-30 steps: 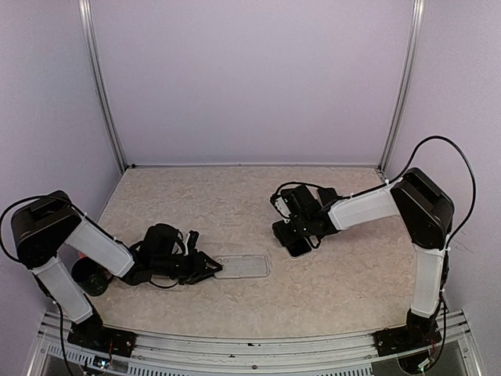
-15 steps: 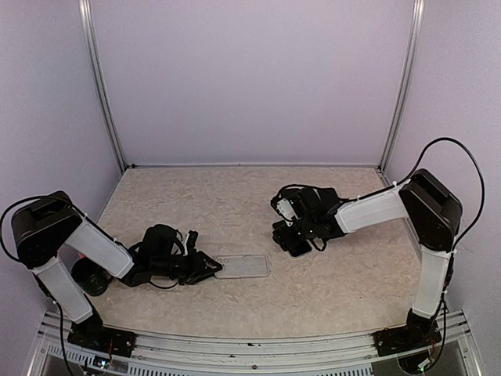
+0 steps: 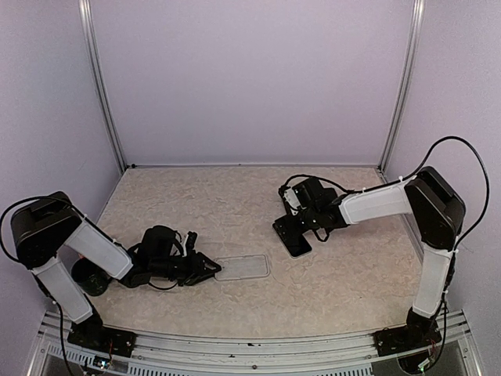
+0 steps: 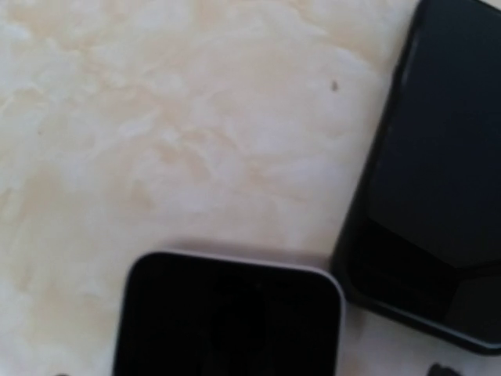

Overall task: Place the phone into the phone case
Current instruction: Pick up the phone at the center of the board.

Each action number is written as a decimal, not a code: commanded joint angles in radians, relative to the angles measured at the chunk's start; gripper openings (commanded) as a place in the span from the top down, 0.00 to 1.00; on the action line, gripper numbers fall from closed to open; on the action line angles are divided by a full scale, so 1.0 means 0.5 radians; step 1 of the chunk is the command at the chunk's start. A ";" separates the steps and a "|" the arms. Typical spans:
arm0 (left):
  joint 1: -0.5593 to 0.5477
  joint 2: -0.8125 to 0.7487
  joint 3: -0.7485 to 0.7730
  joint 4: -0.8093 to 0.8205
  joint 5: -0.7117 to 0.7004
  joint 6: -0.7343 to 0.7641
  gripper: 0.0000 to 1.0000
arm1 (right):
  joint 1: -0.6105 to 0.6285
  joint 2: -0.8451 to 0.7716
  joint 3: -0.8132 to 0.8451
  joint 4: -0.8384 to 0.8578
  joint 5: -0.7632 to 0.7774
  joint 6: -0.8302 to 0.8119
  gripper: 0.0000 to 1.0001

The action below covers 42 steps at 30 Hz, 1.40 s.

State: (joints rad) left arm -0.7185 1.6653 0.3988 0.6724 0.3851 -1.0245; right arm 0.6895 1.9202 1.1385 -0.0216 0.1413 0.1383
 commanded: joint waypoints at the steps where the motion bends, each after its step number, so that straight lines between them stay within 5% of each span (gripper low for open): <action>1: 0.018 -0.042 -0.015 0.046 0.009 0.015 0.65 | -0.062 0.050 0.043 -0.057 -0.138 0.078 0.02; 19: 0.069 -0.060 0.021 -0.149 -0.138 0.004 0.63 | -0.040 0.266 0.195 -0.227 -0.193 0.039 0.01; 29: 0.069 -0.065 0.026 -0.170 -0.141 0.007 0.60 | -0.006 0.199 0.075 -0.157 -0.276 -0.031 0.25; 42: 0.069 -0.103 -0.008 -0.160 -0.145 -0.004 0.60 | 0.070 -0.129 -0.077 0.109 -0.648 -0.430 0.29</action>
State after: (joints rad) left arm -0.6903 1.6371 0.4046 0.6216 0.3309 -1.0271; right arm 0.6945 1.9339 1.1091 -0.0387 -0.0910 0.0196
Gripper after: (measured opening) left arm 0.396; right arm 0.749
